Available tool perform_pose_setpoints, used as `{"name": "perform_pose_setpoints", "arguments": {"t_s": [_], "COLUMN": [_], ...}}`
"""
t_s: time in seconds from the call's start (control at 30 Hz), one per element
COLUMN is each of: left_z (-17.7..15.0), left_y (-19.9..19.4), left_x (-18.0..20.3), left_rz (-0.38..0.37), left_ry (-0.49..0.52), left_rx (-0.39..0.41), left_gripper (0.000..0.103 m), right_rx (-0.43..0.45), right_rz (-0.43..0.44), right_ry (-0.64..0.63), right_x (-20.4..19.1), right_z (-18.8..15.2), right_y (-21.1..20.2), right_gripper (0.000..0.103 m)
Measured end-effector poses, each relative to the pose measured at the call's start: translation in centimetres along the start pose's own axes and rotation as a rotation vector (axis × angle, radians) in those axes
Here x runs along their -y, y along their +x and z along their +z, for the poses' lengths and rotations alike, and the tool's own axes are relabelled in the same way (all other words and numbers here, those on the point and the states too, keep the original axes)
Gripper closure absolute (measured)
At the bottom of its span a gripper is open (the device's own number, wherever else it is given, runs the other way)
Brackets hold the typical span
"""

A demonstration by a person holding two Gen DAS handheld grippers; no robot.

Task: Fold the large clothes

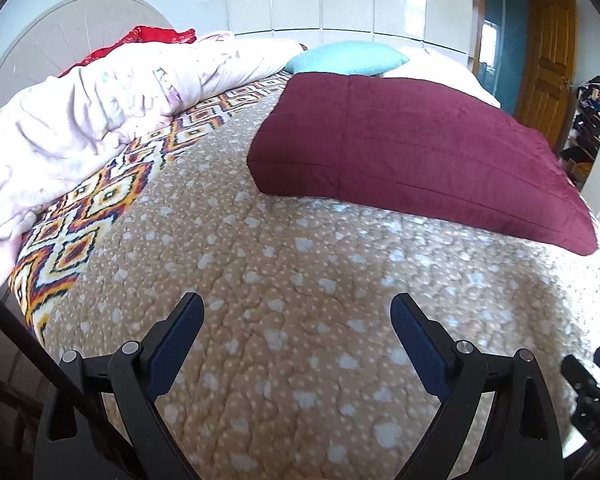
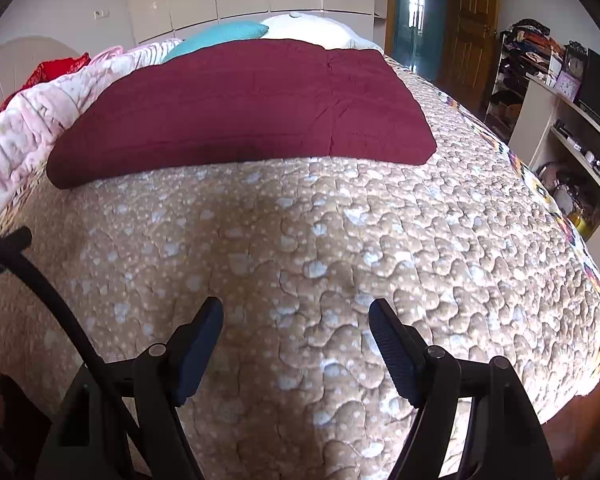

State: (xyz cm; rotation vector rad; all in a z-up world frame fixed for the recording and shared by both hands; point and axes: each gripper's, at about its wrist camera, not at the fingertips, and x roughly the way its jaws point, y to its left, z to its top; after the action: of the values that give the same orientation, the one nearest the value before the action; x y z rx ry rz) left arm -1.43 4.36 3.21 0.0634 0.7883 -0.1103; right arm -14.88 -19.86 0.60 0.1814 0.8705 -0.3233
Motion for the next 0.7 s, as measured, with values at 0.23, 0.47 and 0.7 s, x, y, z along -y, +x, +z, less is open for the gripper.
{"name": "perform_pose_setpoints", "arguments": {"t_s": [0.23,0.47,0.7], "left_z": [-0.9,-1.2,-1.5], "left_y": [-0.9,-0.3,2.0], "left_x": [1.5,1.3,0.8], "left_rz": [-0.022,-0.015,-0.010], "left_ry": [0.056,0.069,0.066], "left_rx": [-0.010,-0.033,-0.085], "left_gripper": [0.009,0.009,0.009], "right_rx": [0.002,0.053,0.118], "right_rz": [0.003,0.033,0.048], "right_ry": [-0.001,-0.048,-0.118], "right_x": [0.2,-1.7,-4.8], "right_z": [0.1,4.6,9.4], "right_y": [-0.5,-0.6,0.8], "right_gripper": [0.023,0.023,0.023]}}
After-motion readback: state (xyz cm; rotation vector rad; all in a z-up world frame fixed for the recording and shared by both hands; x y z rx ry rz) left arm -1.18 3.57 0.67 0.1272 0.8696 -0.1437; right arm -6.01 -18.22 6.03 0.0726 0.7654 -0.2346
